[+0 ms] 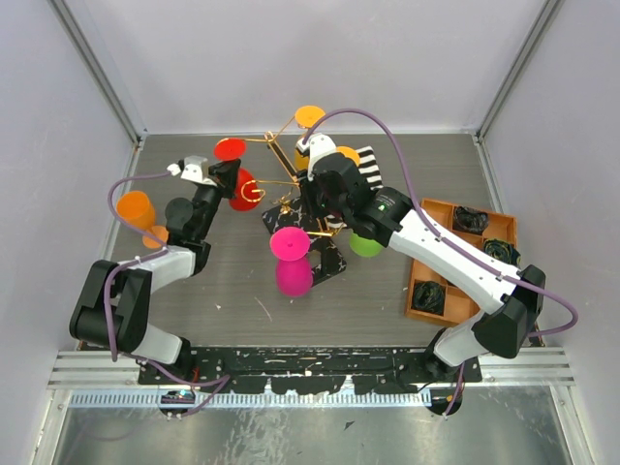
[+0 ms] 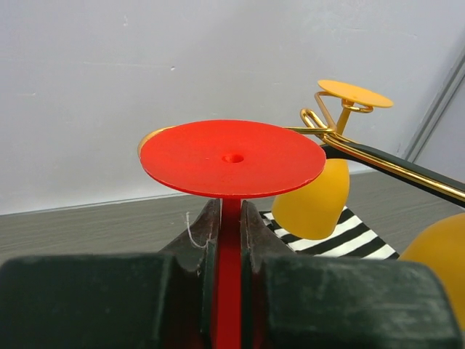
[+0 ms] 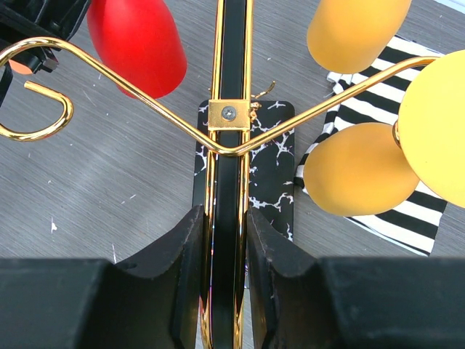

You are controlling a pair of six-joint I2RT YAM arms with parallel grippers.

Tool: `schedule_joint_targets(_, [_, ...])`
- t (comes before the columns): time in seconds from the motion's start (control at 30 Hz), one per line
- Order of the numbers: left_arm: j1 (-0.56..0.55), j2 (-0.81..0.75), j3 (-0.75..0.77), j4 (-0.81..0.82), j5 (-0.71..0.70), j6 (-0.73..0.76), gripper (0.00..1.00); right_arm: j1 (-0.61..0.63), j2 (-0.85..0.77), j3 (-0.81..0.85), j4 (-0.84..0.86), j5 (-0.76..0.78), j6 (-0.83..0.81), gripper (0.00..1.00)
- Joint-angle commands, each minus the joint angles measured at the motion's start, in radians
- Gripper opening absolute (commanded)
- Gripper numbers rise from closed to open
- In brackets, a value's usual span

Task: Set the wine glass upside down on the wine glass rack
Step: Turn the wine glass upside down at the wine rack.

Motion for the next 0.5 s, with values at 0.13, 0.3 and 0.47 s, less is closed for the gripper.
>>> schedule_joint_targets(0.13, [-0.003, -0.019, 0.009, -0.002, -0.023, -0.003, 0.37, -0.011, 0.015, -0.010, 0.010, 0.000, -0.022, 0.31])
schedule_joint_targets(0.3, [-0.003, -0.040, 0.001, -0.014, -0.042, 0.001, 0.51, -0.011, 0.009, -0.006, 0.010, 0.001, -0.022, 0.31])
schedule_joint_targets(0.47, [-0.004, -0.082, -0.017, -0.032, -0.053, 0.003, 0.61, -0.011, 0.002, -0.002, 0.011, 0.006, -0.024, 0.31])
